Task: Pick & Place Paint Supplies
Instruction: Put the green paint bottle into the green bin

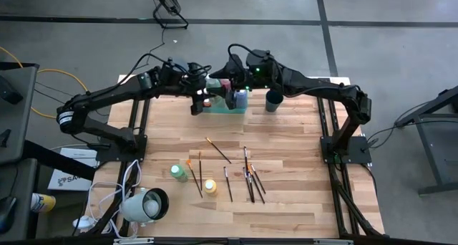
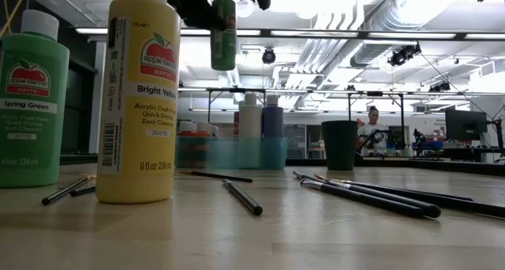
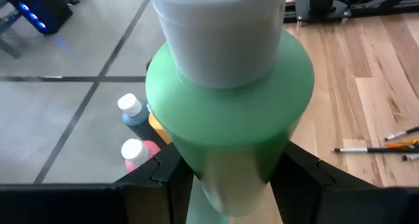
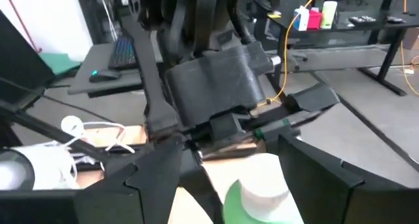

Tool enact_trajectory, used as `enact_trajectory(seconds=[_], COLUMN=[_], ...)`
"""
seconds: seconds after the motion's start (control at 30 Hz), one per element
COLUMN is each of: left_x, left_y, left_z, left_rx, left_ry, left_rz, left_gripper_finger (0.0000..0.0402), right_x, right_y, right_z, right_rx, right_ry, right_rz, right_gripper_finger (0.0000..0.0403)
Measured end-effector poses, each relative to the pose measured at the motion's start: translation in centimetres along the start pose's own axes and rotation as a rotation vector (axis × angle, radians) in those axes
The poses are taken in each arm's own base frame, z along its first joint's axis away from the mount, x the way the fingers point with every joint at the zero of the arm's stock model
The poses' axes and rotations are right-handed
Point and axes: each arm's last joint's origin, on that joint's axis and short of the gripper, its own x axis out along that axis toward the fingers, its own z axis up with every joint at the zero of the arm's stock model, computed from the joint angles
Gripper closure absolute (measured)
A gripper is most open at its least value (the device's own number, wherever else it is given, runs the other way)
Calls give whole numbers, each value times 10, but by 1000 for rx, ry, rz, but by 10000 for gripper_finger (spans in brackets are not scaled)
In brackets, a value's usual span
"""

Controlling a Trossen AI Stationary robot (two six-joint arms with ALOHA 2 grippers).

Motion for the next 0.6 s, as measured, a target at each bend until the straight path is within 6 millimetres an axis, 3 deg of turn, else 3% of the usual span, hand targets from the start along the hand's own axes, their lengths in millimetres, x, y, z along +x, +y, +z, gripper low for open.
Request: enact_trajectory(seconds=[0.27, 0.6], left_x=[-2, -1], left_y=[1, 0], left_z=[2, 2], left_rx=[2, 5], left_ry=[-13, -13], left_rz=[1, -18], left_gripper_finger=[245, 245], right_x=[-1, 0], right_y=[-2, -3], right_z=[-2, -2], right_rx=[-42, -40], right_ry=[21, 3], right_rz=[-67, -5], right_gripper_finger=[157, 157])
